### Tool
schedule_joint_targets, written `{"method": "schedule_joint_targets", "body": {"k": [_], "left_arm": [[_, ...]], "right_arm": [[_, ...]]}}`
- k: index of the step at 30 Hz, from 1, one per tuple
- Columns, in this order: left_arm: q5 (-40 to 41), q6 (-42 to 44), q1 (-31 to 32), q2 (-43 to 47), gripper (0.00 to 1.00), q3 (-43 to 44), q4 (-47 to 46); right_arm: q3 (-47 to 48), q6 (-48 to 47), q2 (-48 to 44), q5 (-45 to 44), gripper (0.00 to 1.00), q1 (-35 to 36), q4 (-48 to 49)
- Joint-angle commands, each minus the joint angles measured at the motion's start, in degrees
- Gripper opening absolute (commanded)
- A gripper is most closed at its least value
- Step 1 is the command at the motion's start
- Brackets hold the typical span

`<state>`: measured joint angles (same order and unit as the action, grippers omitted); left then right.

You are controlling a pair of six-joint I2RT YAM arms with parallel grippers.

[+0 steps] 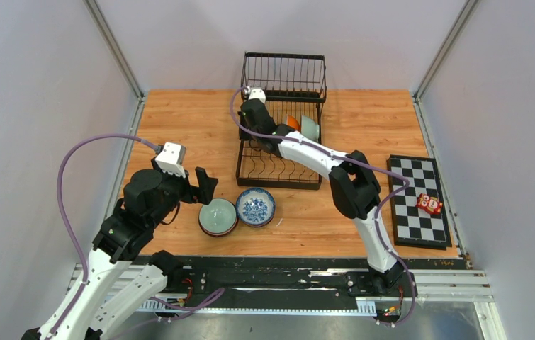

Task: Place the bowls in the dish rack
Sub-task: Place the bowl in the dish rack.

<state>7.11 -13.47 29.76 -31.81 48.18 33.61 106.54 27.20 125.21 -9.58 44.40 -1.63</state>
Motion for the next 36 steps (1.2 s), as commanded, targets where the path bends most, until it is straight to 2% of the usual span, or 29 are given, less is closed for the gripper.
{"method": "schedule_joint_targets", "body": {"k": [1, 10, 17, 28, 33, 36], "left_arm": [[0.0, 0.6, 0.2, 0.4, 0.98, -0.4, 0.2], [0.1, 0.6, 0.2, 0.1, 0.98, -0.5, 0.2], [0.1, 0.7, 0.2, -0.5, 0.98, -0.4, 0.2], [0.3, 0.6, 0.1, -1.0, 0.98, -0.5, 0.2], [0.2, 0.8, 0.1, -1.4, 0.98, -0.5, 0.4], [0.2, 0.7, 0.2, -1.6, 0.98, -0.5, 0.4]], "right_arm": [[2.8, 0.3, 2.6, -4.5, 0.03, 0.7, -3.6], [-1.1, 0.5, 1.0, -12.0, 0.03, 0.6, -5.0], [-4.8, 0.0, -2.6, -8.0, 0.03, 0.7, -0.6], [-11.0, -0.4, -12.0, -3.3, 0.03, 1.9, 1.2], [-18.1, -0.3, -19.1, -1.1, 0.11, 2.7, 2.6], [-23.0, 0.1, -23.7, 0.4, 0.20, 3.0, 3.1]]}}
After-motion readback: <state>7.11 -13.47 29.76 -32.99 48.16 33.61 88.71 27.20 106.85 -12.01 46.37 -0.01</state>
